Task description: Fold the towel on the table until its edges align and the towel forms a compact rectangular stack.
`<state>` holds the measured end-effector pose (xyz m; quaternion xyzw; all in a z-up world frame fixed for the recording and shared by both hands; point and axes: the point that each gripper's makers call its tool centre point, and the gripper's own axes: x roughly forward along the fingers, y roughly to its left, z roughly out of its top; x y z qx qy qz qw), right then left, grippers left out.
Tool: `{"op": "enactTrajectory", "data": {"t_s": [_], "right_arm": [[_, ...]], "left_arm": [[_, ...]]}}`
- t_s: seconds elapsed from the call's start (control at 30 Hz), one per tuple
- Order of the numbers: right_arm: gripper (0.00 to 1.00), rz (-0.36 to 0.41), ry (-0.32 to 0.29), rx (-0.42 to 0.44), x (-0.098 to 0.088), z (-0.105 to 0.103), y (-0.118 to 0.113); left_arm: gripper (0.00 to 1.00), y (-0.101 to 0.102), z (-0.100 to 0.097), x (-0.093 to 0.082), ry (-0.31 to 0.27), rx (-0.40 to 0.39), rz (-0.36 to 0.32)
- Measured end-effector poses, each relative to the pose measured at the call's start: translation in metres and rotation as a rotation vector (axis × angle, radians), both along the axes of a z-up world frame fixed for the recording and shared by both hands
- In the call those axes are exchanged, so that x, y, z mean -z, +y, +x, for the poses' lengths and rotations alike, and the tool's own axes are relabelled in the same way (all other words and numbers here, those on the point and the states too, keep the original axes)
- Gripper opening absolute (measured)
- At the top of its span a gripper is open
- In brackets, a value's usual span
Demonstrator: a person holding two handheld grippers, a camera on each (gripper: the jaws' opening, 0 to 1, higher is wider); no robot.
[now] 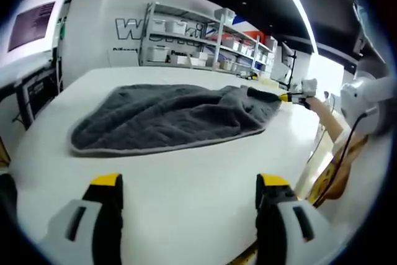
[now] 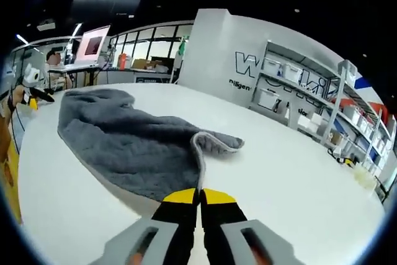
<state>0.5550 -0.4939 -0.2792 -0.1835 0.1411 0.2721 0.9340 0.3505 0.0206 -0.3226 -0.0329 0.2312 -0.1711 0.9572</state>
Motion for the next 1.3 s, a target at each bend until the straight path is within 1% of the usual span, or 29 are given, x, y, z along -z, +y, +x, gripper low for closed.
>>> {"op": "enactTrajectory", "data": {"t_s": [0.1, 0.2, 0.23, 0.47, 0.77, 1.03, 1.13, 1.3], "right_arm": [[0.02, -0.008, -0.051, 0.012, -0.017, -0.005, -0.002], [0.02, -0.015, -0.075, 0.016, -0.025, -0.009, -0.003], [0.02, -0.02, -0.098, 0.025, -0.032, -0.013, -0.005], [0.02, -0.03, -0.146, 0.065, -0.049, -0.027, -0.021], [0.02, -0.013, -0.188, 0.123, -0.062, -0.04, -0.041], [0.02, -0.013, -0.227, 0.151, -0.072, -0.044, -0.045], [0.02, -0.01, -0.243, 0.179, -0.076, -0.046, -0.054], [0.02, -0.003, -0.247, 0.218, -0.076, -0.05, -0.069]], "left_arm": [[0.93, -0.001, 0.0, 0.0, -0.001, 0.003, -0.001], [0.93, -0.001, 0.001, 0.0, -0.001, 0.003, -0.001], [0.93, -0.001, 0.001, 0.0, 0.0, 0.004, -0.001], [0.93, -0.001, 0.002, 0.0, -0.001, 0.007, -0.002], [0.93, -0.002, 0.002, 0.0, -0.004, 0.013, -0.003], [0.93, -0.003, 0.003, -0.001, -0.007, 0.016, -0.001], [0.93, -0.003, 0.003, 0.0, -0.005, 0.017, -0.001], [0.93, -0.002, 0.003, 0.0, -0.004, 0.015, -0.002]]}}
